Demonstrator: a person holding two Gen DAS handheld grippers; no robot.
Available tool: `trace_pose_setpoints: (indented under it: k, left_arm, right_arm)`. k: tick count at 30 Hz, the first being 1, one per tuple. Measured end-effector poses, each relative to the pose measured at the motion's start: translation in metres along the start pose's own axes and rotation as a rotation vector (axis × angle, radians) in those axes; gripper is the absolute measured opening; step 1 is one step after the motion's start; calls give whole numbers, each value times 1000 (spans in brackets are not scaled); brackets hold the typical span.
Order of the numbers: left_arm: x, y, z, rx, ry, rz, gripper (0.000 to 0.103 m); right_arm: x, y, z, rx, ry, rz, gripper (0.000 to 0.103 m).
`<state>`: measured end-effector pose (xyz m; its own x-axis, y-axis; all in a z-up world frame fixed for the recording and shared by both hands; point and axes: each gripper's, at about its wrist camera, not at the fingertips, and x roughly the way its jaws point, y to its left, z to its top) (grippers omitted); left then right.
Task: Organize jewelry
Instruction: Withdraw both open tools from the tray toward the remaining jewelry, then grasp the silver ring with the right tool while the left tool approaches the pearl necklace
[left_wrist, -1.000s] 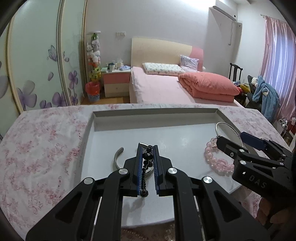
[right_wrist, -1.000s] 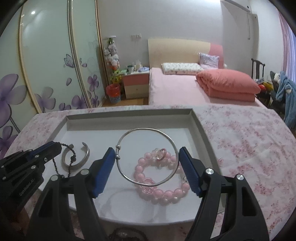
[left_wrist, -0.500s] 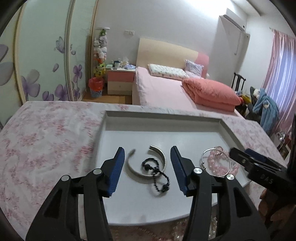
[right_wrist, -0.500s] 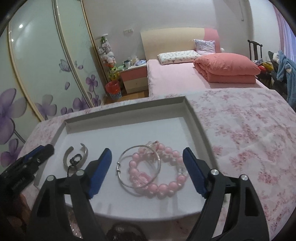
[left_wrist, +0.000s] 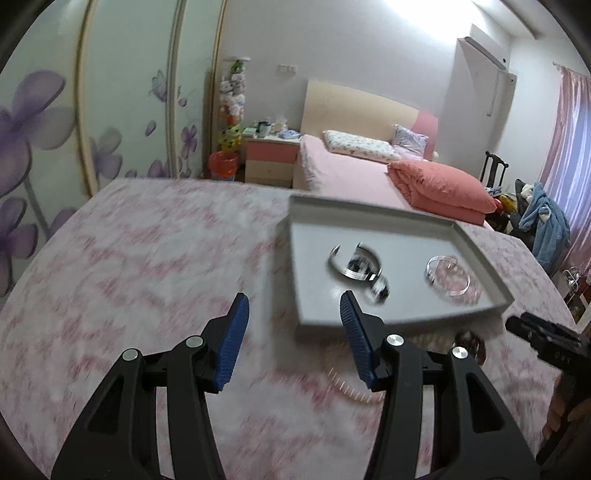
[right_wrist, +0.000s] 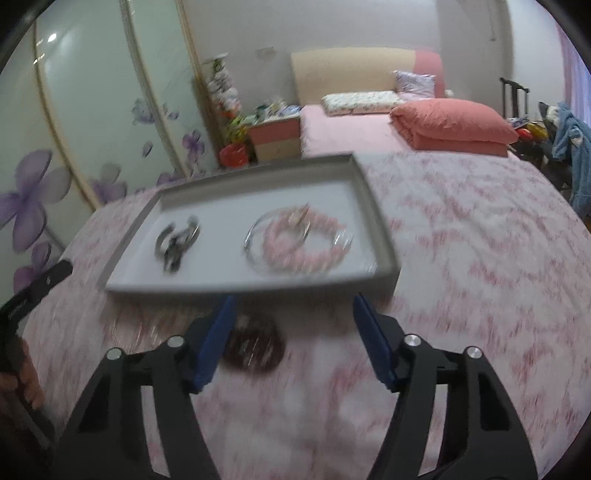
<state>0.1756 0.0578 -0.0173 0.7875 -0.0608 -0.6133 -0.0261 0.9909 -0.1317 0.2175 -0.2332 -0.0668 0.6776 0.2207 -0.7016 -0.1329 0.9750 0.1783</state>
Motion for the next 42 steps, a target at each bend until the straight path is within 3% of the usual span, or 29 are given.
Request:
trace_pose_setpoints:
  k: [8,12,16,18,19,24,32,39,42]
  left_arm:
    - [-14,27,-19,-60,17,40,53]
    - [-21,26,-20,-56,7,39,53]
    - [-22,24,-23,-53,11,34,53]
    - [-21,23,-24,-51,16,31,53]
    - [-20,21,-25,-47,20,28,53]
    - [-13,8,-28,-21,48,6,56]
    - [7,-26,-39,68,137,-29,56]
    - [30,-47,-40,121,174,16,53]
    - [39,-54,-44,172,205,45,45]
  right_arm:
    - [-7,57,-52,-169,103,108,47]
    - [1,81,-64,-241,136,102,39]
    - [5,96,-68,-302,128,60,38]
    - [5,99,-70,-324,120,46,23]
    - [4,100,-71,-331,119,44,22]
    - [0,79,-68,-317,104,-20,22]
    - [12,4,-36,-105,98,-183,22]
    - [15,-4,-35,-107,85,-189,22]
    - [16,-5,-34,-101,87,-177,22]
